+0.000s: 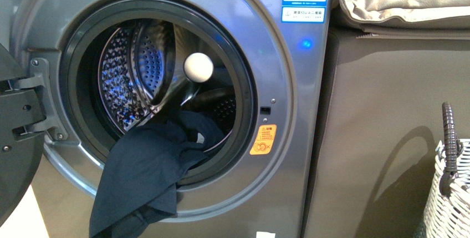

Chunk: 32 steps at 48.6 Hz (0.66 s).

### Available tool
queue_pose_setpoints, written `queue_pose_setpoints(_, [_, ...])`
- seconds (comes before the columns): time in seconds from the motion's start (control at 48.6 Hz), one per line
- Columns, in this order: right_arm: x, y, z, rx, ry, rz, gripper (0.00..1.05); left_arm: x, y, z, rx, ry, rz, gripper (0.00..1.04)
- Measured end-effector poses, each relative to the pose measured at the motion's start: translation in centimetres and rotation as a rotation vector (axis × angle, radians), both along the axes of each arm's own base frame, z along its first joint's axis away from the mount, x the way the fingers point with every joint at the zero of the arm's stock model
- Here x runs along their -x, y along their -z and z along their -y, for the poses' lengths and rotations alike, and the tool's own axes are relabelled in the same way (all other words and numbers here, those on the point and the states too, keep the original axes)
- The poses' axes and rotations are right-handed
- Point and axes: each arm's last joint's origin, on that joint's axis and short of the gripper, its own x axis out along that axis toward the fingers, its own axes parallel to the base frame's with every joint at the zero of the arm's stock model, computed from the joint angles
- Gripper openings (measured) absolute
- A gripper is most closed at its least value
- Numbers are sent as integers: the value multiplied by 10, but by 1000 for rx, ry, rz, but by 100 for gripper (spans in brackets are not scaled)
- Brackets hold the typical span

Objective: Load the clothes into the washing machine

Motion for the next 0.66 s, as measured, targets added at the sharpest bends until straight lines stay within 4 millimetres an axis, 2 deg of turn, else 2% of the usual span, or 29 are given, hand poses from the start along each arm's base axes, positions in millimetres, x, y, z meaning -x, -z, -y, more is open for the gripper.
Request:
queue_pose_setpoints(0.535, [0, 0, 0, 0, 0, 0, 97, 0, 0, 0, 0, 0, 0, 4])
queue_pose_setpoints(0.555, [0, 0, 0, 0, 0, 0, 97, 0, 0, 0, 2, 0, 0, 5])
queue_pose_setpoints(0.658, [0, 0, 0, 0, 0, 0, 97, 0, 0, 0, 0, 0, 0, 28])
